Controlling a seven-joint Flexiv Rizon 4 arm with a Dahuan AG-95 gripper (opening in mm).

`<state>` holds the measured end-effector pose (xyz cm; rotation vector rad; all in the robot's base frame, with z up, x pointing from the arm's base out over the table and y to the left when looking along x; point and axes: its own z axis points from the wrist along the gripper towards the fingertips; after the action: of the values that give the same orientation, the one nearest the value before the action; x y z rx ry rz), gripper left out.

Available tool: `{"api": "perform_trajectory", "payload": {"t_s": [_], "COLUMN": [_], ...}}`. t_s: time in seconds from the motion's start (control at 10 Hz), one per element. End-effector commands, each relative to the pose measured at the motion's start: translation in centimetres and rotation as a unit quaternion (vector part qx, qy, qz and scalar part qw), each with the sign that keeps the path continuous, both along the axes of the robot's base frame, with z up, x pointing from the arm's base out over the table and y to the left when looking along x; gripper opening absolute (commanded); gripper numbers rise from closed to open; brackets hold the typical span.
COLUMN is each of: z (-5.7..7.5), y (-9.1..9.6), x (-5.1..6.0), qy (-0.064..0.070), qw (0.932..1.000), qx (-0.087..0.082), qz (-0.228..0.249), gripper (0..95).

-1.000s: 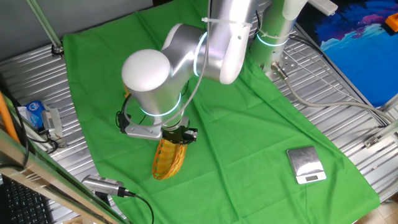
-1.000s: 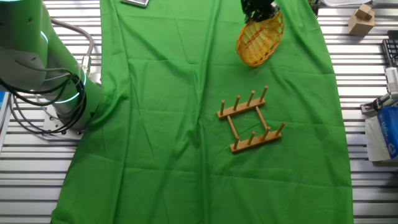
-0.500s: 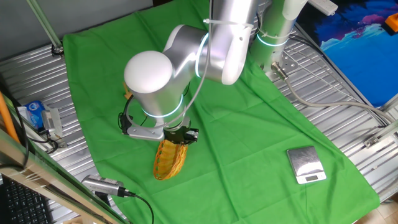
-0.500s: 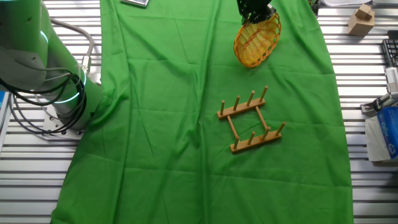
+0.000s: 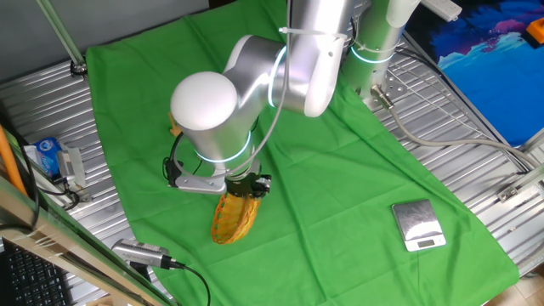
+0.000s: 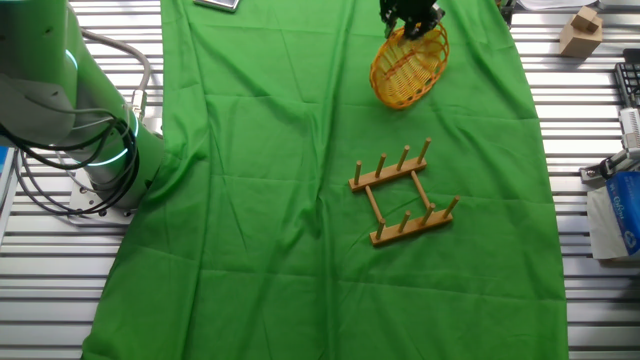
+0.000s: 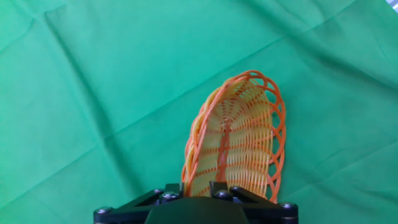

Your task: Take the dish off the dish rack

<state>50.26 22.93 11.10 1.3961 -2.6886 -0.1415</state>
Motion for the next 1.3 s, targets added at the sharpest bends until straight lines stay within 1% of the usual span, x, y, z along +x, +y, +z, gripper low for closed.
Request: {"api": "perform_trajectory", "payload": {"t_s": [0.1,0.4,0.6,0.7,0.8,1.0,1.1,1.3], "z": [0.0,0.0,0.8,1.0,1.6,2.4,3.0,3.6], "y": [0.0,-0.1,-1.1,-1.5,-3.0,-4.5,-5.5,-6.3], "x": [-0.1,-0.1,-0.2,-0.3,-0.5,-0.5,-0.3,-0.2], "qy": [-0.001,-0.001,-0.002,-0.003,-0.003,-0.001,0.000,0.001], "qw": [1.0000,1.0000,0.9998,0.9998,0.9995,0.9991,0.9988,0.9986], "qx": [0.001,0.002,0.006,0.006,0.008,0.007,0.006,0.006], "qz": [0.003,0.008,0.017,0.020,0.029,0.041,0.049,0.053], "gripper": [57.0,57.0,57.0,38.0,38.0,38.0,19.0,19.0]}}
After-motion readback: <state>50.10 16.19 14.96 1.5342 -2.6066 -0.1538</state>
